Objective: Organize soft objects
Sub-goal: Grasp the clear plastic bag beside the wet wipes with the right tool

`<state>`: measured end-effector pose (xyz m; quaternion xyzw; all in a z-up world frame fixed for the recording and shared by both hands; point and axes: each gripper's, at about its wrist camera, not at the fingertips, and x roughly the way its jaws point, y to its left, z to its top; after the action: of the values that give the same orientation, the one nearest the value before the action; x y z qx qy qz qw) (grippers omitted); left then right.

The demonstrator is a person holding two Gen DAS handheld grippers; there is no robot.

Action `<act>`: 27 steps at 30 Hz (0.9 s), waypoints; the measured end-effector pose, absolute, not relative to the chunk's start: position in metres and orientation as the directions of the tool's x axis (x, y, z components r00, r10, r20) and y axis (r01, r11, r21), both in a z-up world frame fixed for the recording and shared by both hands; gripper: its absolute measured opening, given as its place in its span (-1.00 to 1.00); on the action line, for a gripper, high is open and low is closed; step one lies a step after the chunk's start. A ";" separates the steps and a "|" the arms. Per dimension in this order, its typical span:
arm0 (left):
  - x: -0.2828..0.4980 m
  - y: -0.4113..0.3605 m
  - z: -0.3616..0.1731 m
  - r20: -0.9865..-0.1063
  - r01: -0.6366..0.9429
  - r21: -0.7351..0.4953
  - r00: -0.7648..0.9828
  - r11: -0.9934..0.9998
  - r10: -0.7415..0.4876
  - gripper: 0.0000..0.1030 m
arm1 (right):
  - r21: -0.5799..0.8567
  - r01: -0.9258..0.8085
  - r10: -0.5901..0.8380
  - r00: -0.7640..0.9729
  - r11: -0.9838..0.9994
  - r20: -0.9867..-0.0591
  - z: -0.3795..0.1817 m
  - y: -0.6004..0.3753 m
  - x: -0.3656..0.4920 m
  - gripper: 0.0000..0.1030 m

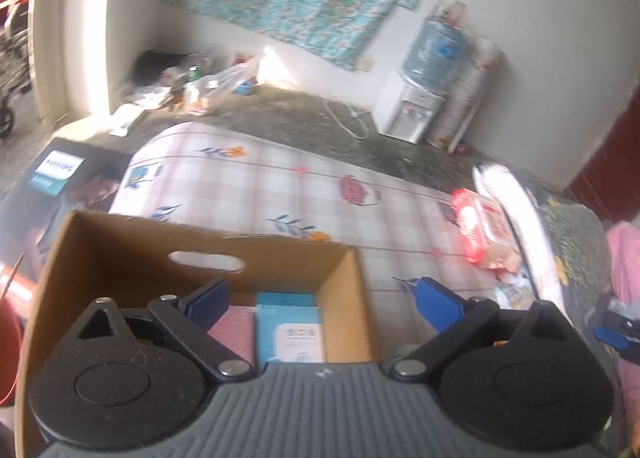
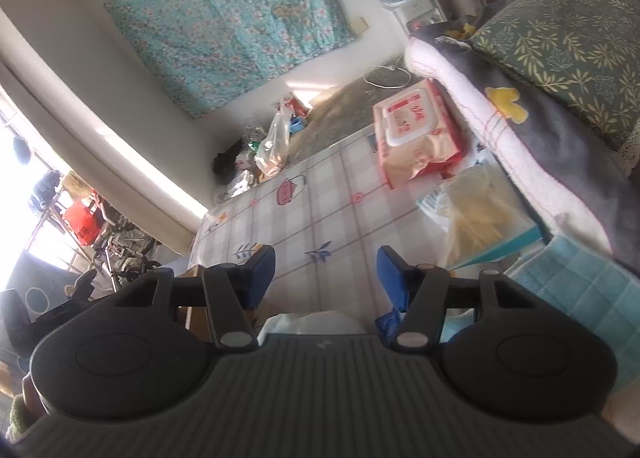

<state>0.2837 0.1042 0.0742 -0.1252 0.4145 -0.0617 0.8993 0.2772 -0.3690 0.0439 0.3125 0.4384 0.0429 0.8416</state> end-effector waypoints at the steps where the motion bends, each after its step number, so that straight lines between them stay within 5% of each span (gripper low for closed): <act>1: 0.289 0.081 0.076 -0.732 0.063 -0.271 0.635 0.961 -0.248 0.94 | 0.551 0.217 0.337 0.597 0.806 -0.728 0.036 -0.382 0.284 0.10; 6: 0.316 -0.044 0.052 -0.781 0.329 -0.217 0.507 0.919 -0.365 0.91 | 0.496 0.290 0.305 0.513 0.818 -0.802 -0.008 -0.414 0.318 0.04; 10: 0.341 -0.128 0.013 -0.840 0.442 -0.167 0.405 0.881 -0.362 0.62 | 0.461 0.309 0.296 0.456 0.832 -0.839 -0.039 -0.424 0.345 -0.05; 14: 0.367 -0.180 -0.024 -0.885 0.464 -0.205 0.288 0.862 -0.366 0.40 | 0.430 0.335 0.279 0.413 0.838 -0.867 -0.064 -0.436 0.370 -0.08; 27: 0.427 -0.239 -0.092 -0.911 0.344 -0.333 0.123 0.878 -0.393 0.13 | 0.442 0.379 0.350 0.289 0.813 -0.891 -0.133 -0.436 0.417 -0.01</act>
<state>0.4270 -0.2393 -0.0919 -0.0201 0.6146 -0.2461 0.7492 0.4166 -0.4360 -0.1325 0.3056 0.5964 -0.0098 0.7422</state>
